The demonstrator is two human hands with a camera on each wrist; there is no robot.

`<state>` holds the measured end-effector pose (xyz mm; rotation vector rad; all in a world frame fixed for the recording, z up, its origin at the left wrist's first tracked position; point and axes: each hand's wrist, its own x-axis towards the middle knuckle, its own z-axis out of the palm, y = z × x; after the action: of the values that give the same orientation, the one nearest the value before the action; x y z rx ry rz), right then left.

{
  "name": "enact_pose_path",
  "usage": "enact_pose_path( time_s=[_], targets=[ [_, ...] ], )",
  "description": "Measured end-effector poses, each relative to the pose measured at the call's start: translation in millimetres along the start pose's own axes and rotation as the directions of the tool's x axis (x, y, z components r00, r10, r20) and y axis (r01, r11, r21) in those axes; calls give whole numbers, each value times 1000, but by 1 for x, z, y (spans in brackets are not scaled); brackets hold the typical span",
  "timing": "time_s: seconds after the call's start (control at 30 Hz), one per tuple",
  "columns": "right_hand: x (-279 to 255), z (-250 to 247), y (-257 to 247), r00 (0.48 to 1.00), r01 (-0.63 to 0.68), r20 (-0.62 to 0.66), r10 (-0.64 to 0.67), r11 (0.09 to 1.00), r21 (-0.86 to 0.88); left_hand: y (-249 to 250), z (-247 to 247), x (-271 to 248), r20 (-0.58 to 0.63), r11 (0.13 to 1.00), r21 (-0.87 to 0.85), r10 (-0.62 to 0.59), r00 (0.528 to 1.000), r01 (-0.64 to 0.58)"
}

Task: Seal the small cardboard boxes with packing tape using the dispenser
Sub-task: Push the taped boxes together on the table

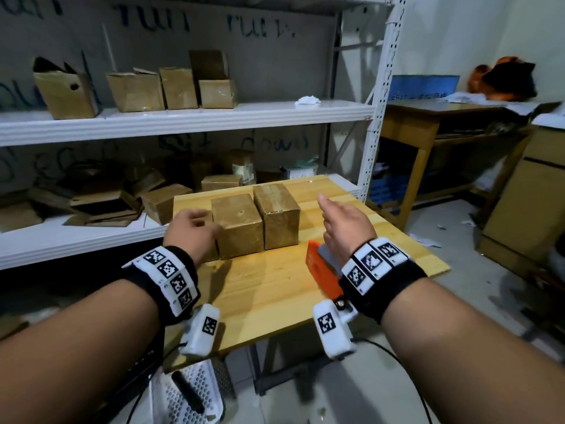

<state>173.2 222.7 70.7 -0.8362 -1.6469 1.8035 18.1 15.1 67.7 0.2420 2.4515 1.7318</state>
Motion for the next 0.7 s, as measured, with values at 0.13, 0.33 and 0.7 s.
enact_pose_path(
  time_s=[0.13, 0.33, 0.7],
  targets=[
    [-49, -36, 4, 985, 120, -126, -114, 992, 43, -2, 26, -42, 189, 985, -147, -59, 980, 87],
    [-79, -78, 13, 932, 166, -332, -146, 986, 32, 5, 67, -84, 335, 936, -240, -169, 927, 258],
    [-50, -105, 39, 962, -233, -161, 223, 971, -47, 17, 148, -114, 442, 897, -256, -222, 869, 359]
  ],
)
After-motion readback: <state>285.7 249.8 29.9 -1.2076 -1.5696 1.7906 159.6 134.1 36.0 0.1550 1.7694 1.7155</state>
